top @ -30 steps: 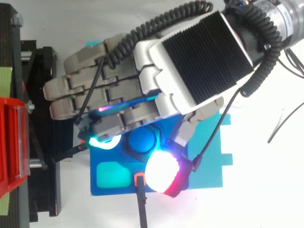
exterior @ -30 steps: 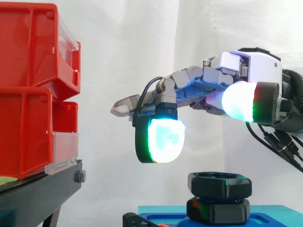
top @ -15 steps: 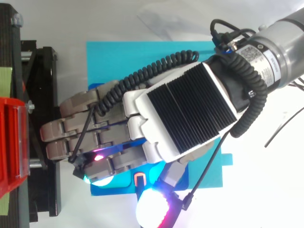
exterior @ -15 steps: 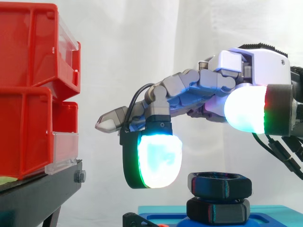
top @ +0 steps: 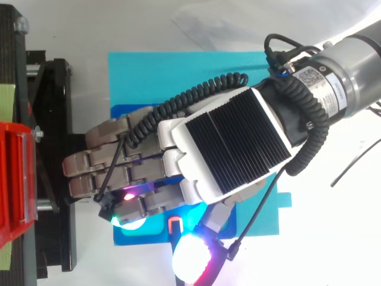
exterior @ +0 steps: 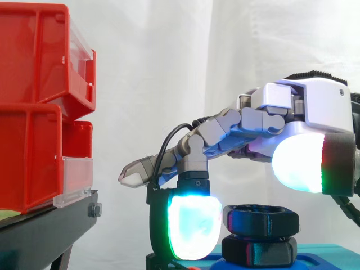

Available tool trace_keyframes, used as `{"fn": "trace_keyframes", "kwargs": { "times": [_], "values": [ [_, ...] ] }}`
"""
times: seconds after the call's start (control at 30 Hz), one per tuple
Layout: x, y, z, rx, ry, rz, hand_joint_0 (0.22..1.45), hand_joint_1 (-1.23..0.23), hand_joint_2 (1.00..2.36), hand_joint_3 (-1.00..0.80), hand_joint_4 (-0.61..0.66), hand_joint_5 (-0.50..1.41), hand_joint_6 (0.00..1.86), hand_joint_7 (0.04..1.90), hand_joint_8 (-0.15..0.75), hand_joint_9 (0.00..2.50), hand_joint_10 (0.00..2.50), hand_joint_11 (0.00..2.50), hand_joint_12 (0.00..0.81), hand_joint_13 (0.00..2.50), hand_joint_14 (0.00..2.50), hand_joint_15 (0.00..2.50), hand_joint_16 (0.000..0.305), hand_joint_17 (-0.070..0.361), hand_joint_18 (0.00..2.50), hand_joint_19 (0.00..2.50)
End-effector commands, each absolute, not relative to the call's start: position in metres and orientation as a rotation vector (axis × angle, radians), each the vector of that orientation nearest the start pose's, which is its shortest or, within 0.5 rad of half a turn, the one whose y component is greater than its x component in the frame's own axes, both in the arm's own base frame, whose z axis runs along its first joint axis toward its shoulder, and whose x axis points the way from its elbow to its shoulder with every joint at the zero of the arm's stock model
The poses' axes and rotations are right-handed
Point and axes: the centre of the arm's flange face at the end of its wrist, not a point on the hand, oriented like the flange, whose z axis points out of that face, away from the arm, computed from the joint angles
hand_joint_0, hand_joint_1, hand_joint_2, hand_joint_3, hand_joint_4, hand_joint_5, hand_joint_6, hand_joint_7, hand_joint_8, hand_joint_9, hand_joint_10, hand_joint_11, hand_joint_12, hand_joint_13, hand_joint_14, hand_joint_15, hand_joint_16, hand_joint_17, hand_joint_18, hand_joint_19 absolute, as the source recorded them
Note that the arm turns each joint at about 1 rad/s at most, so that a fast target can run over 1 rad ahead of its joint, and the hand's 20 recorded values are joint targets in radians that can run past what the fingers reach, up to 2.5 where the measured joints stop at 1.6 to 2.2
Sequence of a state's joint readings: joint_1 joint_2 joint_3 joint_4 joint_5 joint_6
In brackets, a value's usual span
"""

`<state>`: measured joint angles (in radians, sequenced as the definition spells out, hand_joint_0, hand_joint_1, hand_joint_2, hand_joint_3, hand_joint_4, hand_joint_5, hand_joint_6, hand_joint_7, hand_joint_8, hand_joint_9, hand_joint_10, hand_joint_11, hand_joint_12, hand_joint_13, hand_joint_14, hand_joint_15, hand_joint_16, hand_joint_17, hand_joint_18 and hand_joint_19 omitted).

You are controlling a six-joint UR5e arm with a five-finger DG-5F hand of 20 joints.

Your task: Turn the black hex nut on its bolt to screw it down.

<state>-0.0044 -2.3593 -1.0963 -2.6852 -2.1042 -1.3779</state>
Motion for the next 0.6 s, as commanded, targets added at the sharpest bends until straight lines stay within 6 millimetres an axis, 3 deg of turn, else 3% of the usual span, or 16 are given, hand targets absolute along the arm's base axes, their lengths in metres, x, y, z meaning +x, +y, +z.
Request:
{"fn": "trace_keyframes", "kwargs": {
  "times": [0.0, 0.57],
  "values": [
    [0.773, -0.088, 0.255, -0.300, 1.441, 0.533, 0.51, -0.27, 1.00, -0.50, 0.33, -0.07, 0.69, 0.85, 0.352, 0.50, 0.00, 0.20, 0.372, 0.38, 0.00, 0.05, 0.057, 0.127, 0.37, 0.43],
    [0.768, -0.106, 0.253, -0.301, 1.446, 0.530, 0.51, -0.28, 1.00, -0.50, 0.32, -0.08, 0.74, 0.78, 0.353, 0.51, 0.01, 0.22, 0.371, 0.38, 0.00, 0.05, 0.056, 0.127, 0.37, 0.43]
  ]
}}
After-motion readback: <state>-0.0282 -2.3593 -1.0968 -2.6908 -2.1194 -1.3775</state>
